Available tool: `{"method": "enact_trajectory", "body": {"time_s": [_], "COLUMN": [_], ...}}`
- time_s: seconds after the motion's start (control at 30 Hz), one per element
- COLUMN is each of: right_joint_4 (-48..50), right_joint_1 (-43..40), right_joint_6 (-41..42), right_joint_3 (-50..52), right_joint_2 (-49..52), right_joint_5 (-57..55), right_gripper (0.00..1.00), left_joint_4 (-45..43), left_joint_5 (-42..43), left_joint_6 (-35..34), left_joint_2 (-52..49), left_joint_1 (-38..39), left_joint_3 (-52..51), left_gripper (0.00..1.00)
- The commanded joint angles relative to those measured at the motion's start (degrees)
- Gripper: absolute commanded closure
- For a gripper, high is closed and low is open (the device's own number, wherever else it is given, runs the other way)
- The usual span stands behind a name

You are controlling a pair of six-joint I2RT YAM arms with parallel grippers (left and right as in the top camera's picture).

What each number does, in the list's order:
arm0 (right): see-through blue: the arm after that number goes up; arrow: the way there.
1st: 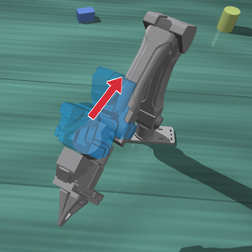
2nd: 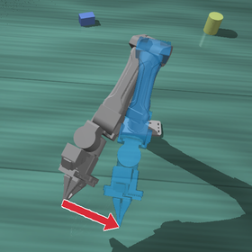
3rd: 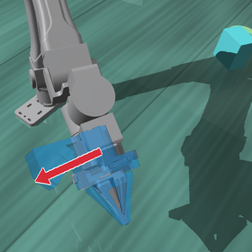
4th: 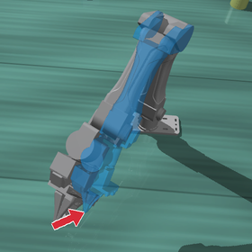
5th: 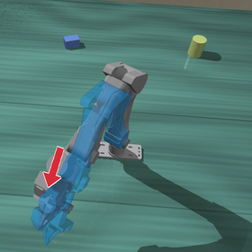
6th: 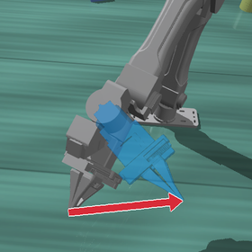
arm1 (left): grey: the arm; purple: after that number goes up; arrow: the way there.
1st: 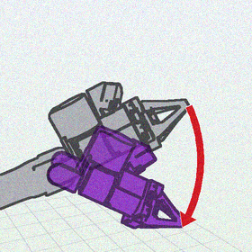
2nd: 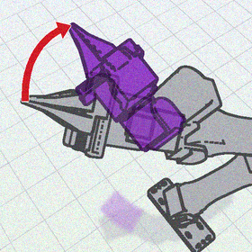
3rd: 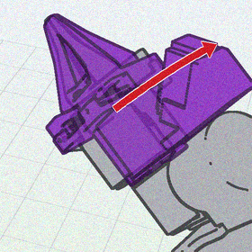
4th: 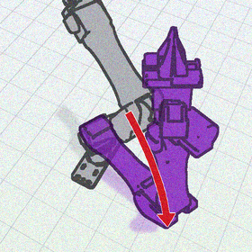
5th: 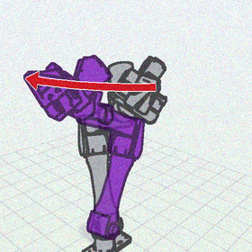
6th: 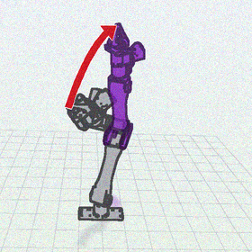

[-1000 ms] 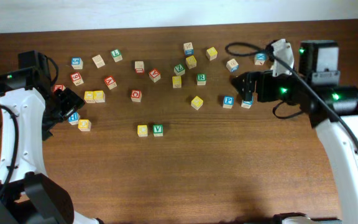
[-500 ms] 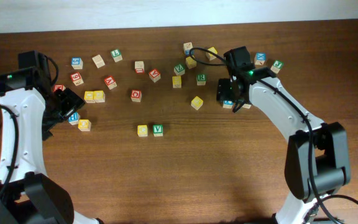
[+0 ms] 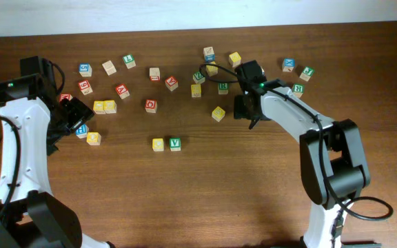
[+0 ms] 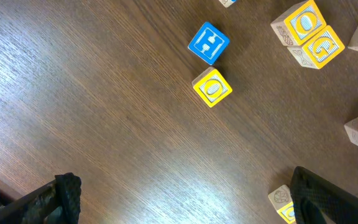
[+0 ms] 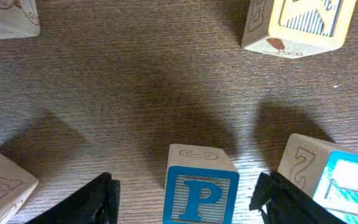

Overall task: Spell out CVPR
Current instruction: 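Reach the right gripper to the blue P block and grasp it, then place the blue P block to the right of the V block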

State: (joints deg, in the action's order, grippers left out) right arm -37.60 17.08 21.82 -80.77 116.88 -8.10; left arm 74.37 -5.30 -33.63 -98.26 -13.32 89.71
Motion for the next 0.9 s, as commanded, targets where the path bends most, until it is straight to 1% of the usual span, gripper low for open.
{"method": "enact_trajectory", "body": {"time_s": [0.0,0.13,0.23,0.33,0.37,0.4,0.43,0.47,0.57,0.6,0.67,0.7,0.77,0.87], "right_joint_4": [0.13,1.25,3.21,3.89,3.8,3.67,3.15,2.03,-1.64,-2.27,-2.54,-2.54,-3.17,-4.17], "right_joint_1": [0.11,0.11,0.11,0.11,0.11,0.11,0.11,0.11,0.11,0.13,0.11,0.11,0.11,0.11], "right_joint_6": [-0.35,-0.37,-0.57,-0.55,-0.55,-0.55,-0.55,-0.55,-0.57,-0.57,-0.59,-0.59,-0.61,-1.7], "right_joint_3": [0.33,0.33,0.33,0.31,0.31,0.31,0.17,-0.2,-1.86,-1.86,-1.86,-1.86,-1.86,-1.86], "right_joint_2": [2.14,2.45,2.45,2.45,2.43,2.43,2.36,2.19,1.97,1.97,1.95,1.97,1.97,1.95], "right_joint_5": [-0.09,-0.11,-0.13,-0.11,-0.11,-0.09,-0.07,-0.07,-0.07,0.11,1.29,1.51,2.1,2.1], "right_gripper": [0.41,0.48,0.48,0.56,0.62,0.63,0.67,0.68,0.67,0.62,0.61,0.62,0.68,0.69], "left_joint_4": [0.07,0.07,0.07,0.07,0.07,0.07,0.07,0.07,0.07,0.07,0.07,0.07,0.07,0.09], "left_joint_5": [-0.04,-0.04,-0.04,-0.04,-0.04,-0.04,-0.04,-0.04,-0.04,-0.04,-0.04,-0.04,-0.04,-0.04], "left_joint_6": [0.04,0.02,0.04,0.04,0.04,0.04,0.04,0.04,0.04,0.04,0.04,0.02,0.04,0.04], "left_joint_2": [0.46,0.46,0.46,0.46,0.46,0.46,0.46,0.46,0.46,0.46,0.46,0.46,0.46,0.46], "left_joint_1": [-0.35,-0.35,-0.35,-0.35,-0.35,-0.35,-0.35,-0.35,-0.35,-0.35,-0.35,-0.35,-0.35,-0.35], "left_joint_3": [0.28,0.28,0.28,0.28,0.28,0.28,0.28,0.28,0.28,0.28,0.28,0.28,0.28,0.28], "left_gripper": [0.01,0.01,0.01,0.01,0.01,0.01,0.01,0.01,0.01,0.01,0.01,0.01,0.01,0.01]}}
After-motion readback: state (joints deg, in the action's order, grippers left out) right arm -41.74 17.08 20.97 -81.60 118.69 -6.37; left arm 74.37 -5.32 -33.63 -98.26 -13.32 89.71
